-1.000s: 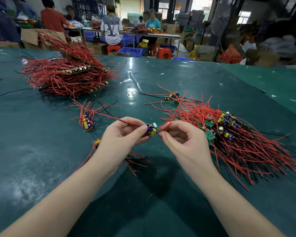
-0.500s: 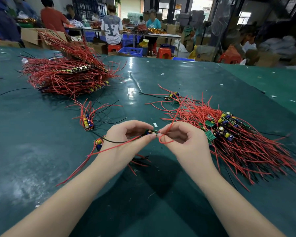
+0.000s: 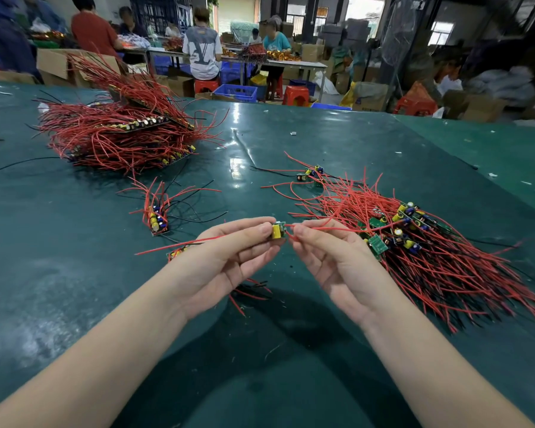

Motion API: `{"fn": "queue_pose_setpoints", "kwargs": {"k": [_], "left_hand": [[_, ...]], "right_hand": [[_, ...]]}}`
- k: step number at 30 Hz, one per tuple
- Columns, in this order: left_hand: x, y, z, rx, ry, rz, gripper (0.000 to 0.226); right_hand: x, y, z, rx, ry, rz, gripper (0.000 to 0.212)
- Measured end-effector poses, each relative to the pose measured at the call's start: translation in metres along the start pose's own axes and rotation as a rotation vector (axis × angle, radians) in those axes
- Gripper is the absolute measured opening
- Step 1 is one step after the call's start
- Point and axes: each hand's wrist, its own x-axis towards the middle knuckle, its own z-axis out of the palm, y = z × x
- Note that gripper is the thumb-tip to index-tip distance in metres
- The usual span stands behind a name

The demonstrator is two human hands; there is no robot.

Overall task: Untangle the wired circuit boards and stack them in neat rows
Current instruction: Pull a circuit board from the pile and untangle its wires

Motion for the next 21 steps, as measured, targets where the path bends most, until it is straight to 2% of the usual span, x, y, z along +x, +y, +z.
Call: {"fn": "queue_pose_setpoints", "kwargs": {"k": [4, 7, 11, 21], "left_hand": [[0.0016, -0.0014, -0.0004, 0.036, 0.047, 0.031, 0.021], [0.0025, -0.0011, -0.0004, 0.054, 0.109, 0.073, 0.021], [0.0029, -0.0003, -0.0003, 0.054, 0.153, 0.083, 0.025], [0.0027, 0.002, -0.0036, 0.062, 0.115, 0.006, 0.016]], "right_hand": [[-0.0005, -0.0014, -0.0025, -0.134, -0.014, -0.033, 0.011], [-0.0011, -0.002, -0.0047, -0.26, -0.032, -0.087, 0.02], [-0.0009, -0.0012, -0.0045, -0.452, 0.017, -0.215, 0.025], [-0.0018, 0.0056, -0.0039, -0.466, 0.143, -0.354, 0.02]]}}
